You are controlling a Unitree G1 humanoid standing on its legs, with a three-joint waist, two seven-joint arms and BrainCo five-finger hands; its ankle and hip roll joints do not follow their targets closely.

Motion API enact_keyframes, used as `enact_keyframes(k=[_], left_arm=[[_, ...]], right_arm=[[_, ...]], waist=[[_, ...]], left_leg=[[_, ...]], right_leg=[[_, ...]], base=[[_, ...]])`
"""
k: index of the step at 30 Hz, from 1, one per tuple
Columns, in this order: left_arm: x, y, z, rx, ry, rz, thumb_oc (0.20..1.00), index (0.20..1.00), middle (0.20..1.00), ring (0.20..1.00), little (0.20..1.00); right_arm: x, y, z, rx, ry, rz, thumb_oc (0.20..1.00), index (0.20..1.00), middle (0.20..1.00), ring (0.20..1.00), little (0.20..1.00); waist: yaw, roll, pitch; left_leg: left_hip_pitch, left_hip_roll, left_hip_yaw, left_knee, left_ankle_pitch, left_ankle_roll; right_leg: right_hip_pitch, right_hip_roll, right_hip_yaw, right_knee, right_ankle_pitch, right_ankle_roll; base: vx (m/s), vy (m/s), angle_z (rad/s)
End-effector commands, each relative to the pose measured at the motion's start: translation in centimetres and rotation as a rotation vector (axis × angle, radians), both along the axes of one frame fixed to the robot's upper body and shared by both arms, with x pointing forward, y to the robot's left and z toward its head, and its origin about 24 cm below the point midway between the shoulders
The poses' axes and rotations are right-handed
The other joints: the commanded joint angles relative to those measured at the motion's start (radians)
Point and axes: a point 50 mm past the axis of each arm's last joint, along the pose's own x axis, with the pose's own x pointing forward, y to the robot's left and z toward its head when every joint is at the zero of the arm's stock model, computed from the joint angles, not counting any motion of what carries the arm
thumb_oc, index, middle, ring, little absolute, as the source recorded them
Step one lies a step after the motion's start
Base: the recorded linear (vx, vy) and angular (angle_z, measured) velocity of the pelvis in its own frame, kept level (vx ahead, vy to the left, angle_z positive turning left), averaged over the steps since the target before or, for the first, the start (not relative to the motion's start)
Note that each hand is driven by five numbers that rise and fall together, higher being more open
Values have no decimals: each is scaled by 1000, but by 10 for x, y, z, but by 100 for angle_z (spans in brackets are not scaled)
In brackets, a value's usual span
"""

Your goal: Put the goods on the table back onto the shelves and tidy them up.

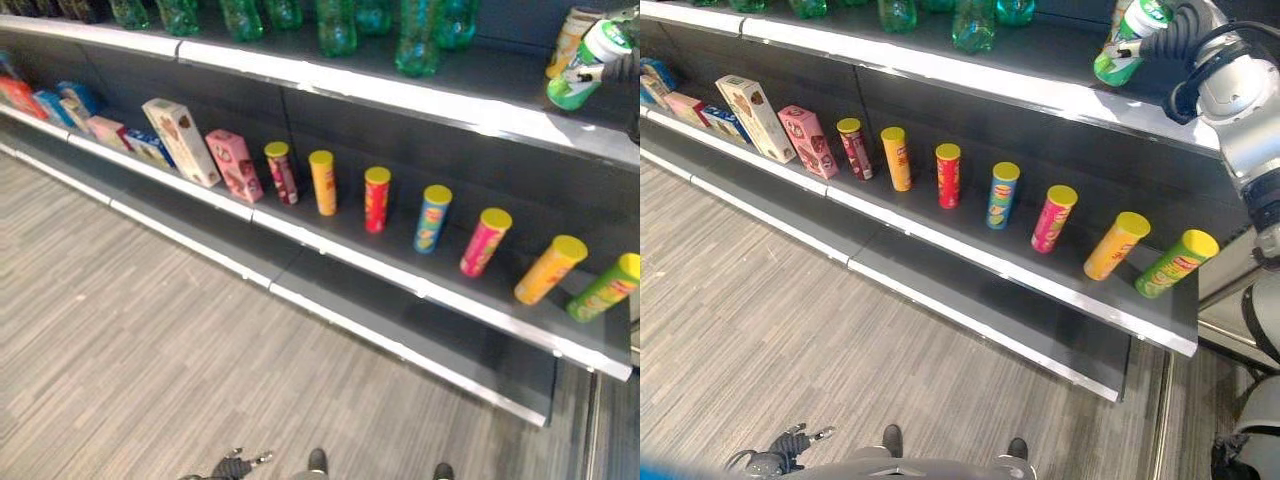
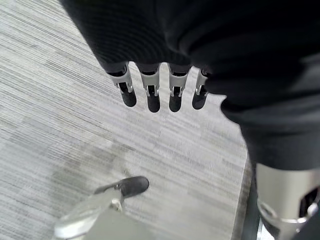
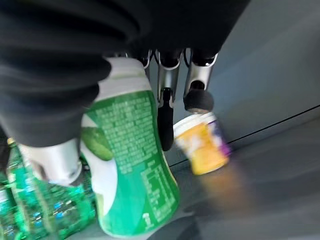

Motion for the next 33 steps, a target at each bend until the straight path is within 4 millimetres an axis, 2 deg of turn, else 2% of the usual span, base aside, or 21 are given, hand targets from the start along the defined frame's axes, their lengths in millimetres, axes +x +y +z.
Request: enact_keyframes(k=[1,8,17,25,33], left_arm=[[0,6,2,32,-5,6,1000,1000,1000,1000,1000],[-12,1,-4,30,50,8,1000,1000,1000,1000,1000],[-20,0,-6,28,81,-6,1000,1000,1000,1000,1000],[-12,1,-3,25,48,-12,1000,1000,1000,1000,1000],[-17,1,-5,24,71,-21,1000,1000,1000,1000,1000]], right_arm=[[-12,-16,39,-58,-117,-119,200,200,200,200,200],[-8,-28,29,-67,-72,-208,200,200,200,200,200],[-9,-34,23,-69,-40,-224,200,200,200,200,200],[-6,-38,14,-114,25,-246,200,200,200,200,200],[-5,-43,5,-144,81,-282,200,200,200,200,200]], waist=[[18,-51,-36],[43,-63,-43],[54,-76,-41],[56,-86,-37],[55,-88,-36]], left_leg=[[-23,35,-16,36,-61,-62],[-31,24,-38,37,-63,-60],[-38,23,-53,42,-68,-57],[-44,26,-55,48,-70,-57],[-42,25,-55,50,-74,-55]], right_leg=[[-4,24,-7,51,-115,-4],[7,14,-35,55,-114,5],[13,11,-57,59,-116,10],[11,12,-64,60,-116,10],[14,9,-67,60,-113,12]], base=[[59,26,12],[43,4,8],[19,-2,9],[4,0,1],[0,0,0]])
